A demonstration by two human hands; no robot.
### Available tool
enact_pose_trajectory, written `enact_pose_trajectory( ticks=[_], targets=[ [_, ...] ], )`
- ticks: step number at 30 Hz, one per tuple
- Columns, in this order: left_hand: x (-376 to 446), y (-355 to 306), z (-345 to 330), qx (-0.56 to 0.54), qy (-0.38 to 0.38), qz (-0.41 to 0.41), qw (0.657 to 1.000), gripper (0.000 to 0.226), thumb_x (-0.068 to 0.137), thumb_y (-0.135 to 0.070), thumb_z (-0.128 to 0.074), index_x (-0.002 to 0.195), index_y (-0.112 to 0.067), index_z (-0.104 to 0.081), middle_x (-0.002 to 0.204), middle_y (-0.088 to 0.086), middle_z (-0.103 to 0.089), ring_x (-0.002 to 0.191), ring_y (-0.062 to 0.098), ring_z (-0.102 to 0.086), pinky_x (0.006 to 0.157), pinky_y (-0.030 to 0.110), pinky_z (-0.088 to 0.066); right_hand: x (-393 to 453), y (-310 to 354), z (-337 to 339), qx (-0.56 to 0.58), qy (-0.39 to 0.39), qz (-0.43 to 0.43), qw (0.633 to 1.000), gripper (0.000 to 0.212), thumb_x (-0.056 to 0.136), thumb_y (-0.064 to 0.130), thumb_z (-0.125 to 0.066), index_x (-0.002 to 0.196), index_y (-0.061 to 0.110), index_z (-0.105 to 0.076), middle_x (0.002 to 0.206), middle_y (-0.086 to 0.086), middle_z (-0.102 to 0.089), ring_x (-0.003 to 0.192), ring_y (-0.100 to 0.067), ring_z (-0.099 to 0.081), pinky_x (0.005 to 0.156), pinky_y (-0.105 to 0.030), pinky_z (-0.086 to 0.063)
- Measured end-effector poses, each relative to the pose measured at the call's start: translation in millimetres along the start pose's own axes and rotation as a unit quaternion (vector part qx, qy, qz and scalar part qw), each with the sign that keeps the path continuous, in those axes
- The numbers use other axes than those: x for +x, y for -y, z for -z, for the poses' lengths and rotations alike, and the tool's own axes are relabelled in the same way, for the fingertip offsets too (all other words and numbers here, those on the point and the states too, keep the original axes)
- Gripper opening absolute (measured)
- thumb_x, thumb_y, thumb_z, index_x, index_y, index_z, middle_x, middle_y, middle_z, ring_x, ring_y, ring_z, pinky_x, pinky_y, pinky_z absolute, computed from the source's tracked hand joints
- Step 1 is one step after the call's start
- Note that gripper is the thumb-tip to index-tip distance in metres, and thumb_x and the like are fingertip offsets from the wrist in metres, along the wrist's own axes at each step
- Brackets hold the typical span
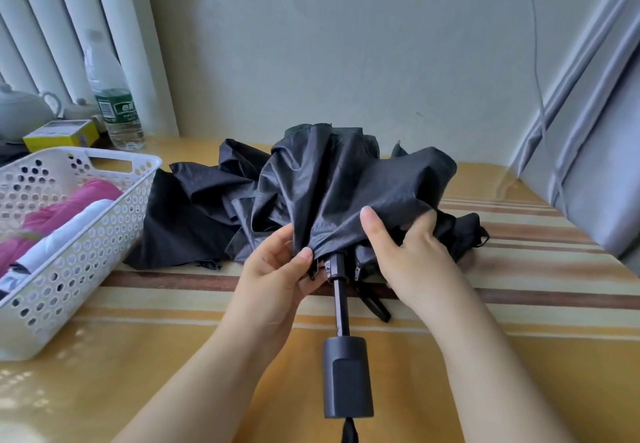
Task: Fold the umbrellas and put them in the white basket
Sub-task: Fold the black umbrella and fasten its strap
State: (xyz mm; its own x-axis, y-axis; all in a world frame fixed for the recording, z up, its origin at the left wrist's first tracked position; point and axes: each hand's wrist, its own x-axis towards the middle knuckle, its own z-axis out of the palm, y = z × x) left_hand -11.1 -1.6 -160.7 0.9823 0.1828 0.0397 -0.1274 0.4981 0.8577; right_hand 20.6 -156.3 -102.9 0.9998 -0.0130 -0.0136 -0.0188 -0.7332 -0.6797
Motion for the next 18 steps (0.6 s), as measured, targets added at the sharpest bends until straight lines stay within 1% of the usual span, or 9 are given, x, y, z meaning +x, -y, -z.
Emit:
enact_pose_trajectory(
  ticks=[2, 4, 6, 7, 9, 11, 14, 15, 18],
  targets=[
    [-1.4, 0.2, -1.9, -0.004, 0.003, -0.003, 1.0, 0.035, 0.094, 0.006, -0.046, 0.121, -0.008, -0.061, 0.112, 0.012, -0.069, 0.1, 0.024, -0.066, 0.084, 0.032, -0.057, 4.8, -3.1, -3.3, 0.014, 0.052, -0.014, 0.998, 0.103, 0.071, 0.088, -0.027, 0.148, 0.02, -0.014, 0.134, -0.008, -0.053, 0.109, -0.025, -0.062, 0.088, -0.035, -0.047],
    [-2.8, 0.4, -4.6, -0.01, 0.012, -0.002, 1.0, 0.035, 0.094, 0.006, -0.045, 0.122, -0.008, -0.061, 0.111, 0.011, -0.07, 0.099, 0.022, -0.066, 0.083, 0.031, -0.057, 7.8, -4.8, -9.3, 0.1, 0.115, -0.013, 0.988, 0.12, 0.057, 0.096, -0.032, 0.152, 0.025, -0.014, 0.128, 0.0, -0.059, 0.095, -0.015, -0.069, 0.087, -0.039, -0.055],
    [-5.5, 1.2, -8.7, -0.012, 0.026, 0.003, 1.0, 0.034, 0.094, 0.007, -0.044, 0.12, -0.009, -0.06, 0.107, 0.008, -0.071, 0.097, 0.018, -0.067, 0.079, 0.029, -0.058, 9.9, -7.0, -16.5, 0.169, 0.137, -0.006, 0.976, 0.126, 0.045, 0.099, -0.044, 0.144, 0.022, -0.037, 0.121, 0.007, -0.063, 0.098, -0.01, -0.067, 0.089, -0.038, -0.055],
    [-7.2, 2.1, -10.9, -0.004, 0.033, 0.004, 0.999, 0.034, 0.094, 0.007, -0.045, 0.119, -0.01, -0.06, 0.106, 0.006, -0.071, 0.096, 0.017, -0.067, 0.078, 0.028, -0.057, 10.7, -7.7, -20.2, 0.179, 0.133, 0.004, 0.975, 0.117, 0.043, 0.099, -0.05, 0.135, 0.026, -0.05, 0.121, 0.01, -0.064, 0.104, -0.009, -0.064, 0.094, -0.038, -0.053],
    [-11.0, 4.1, -14.3, 0.051, 0.038, -0.005, 0.998, 0.033, 0.094, 0.005, -0.048, 0.118, -0.014, -0.06, 0.107, 0.004, -0.071, 0.098, 0.017, -0.066, 0.081, 0.03, -0.056, 11.0, -9.3, -26.3, 0.187, 0.112, 0.031, 0.976, 0.093, 0.048, 0.091, -0.059, 0.125, 0.038, -0.058, 0.125, 0.017, -0.062, 0.114, -0.007, -0.057, 0.099, -0.036, -0.048],
    [-13.3, 5.5, -15.6, 0.147, 0.039, -0.03, 0.988, 0.033, 0.094, 0.0, -0.053, 0.119, -0.02, -0.059, 0.106, -0.003, -0.071, 0.1, 0.014, -0.066, 0.086, 0.028, -0.054, 10.1, -9.4, -27.9, 0.196, 0.093, 0.051, 0.975, 0.069, 0.057, 0.075, -0.065, 0.118, 0.043, -0.062, 0.119, 0.02, -0.064, 0.112, -0.003, -0.057, 0.096, -0.034, -0.049],
    [-13.9, 4.7, -14.3, 0.247, 0.041, -0.061, 0.966, 0.032, 0.094, -0.009, -0.058, 0.119, -0.029, -0.059, 0.1, -0.007, -0.07, 0.098, 0.01, -0.064, 0.086, 0.024, -0.051, 10.0, -7.9, -28.0, 0.255, 0.091, 0.048, 0.961, 0.037, 0.074, 0.051, -0.073, 0.107, 0.036, -0.069, 0.103, 0.018, -0.071, 0.103, -0.002, -0.063, 0.086, -0.028, -0.052],
    [-14.2, 4.1, -13.7, 0.262, 0.043, -0.066, 0.962, 0.031, 0.094, -0.01, -0.058, 0.117, -0.03, -0.06, 0.1, -0.006, -0.069, 0.098, 0.011, -0.064, 0.087, 0.025, -0.051, 8.7, -6.9, -28.7, 0.271, 0.102, 0.042, 0.956, 0.033, 0.076, 0.046, -0.075, 0.106, 0.034, -0.07, 0.1, 0.017, -0.072, 0.1, -0.002, -0.064, 0.083, -0.026, -0.051],
    [-17.0, -0.7, -15.5, 0.268, 0.056, -0.071, 0.959, 0.029, 0.094, -0.01, -0.056, 0.115, -0.03, -0.061, 0.102, -0.007, -0.07, 0.101, 0.009, -0.064, 0.09, 0.026, -0.051, 6.8, -6.3, -32.4, 0.281, 0.106, 0.032, 0.953, 0.043, 0.07, 0.041, -0.081, 0.108, 0.027, -0.07, 0.101, 0.012, -0.072, 0.098, -0.003, -0.065, 0.083, -0.026, -0.052]
  ],
)
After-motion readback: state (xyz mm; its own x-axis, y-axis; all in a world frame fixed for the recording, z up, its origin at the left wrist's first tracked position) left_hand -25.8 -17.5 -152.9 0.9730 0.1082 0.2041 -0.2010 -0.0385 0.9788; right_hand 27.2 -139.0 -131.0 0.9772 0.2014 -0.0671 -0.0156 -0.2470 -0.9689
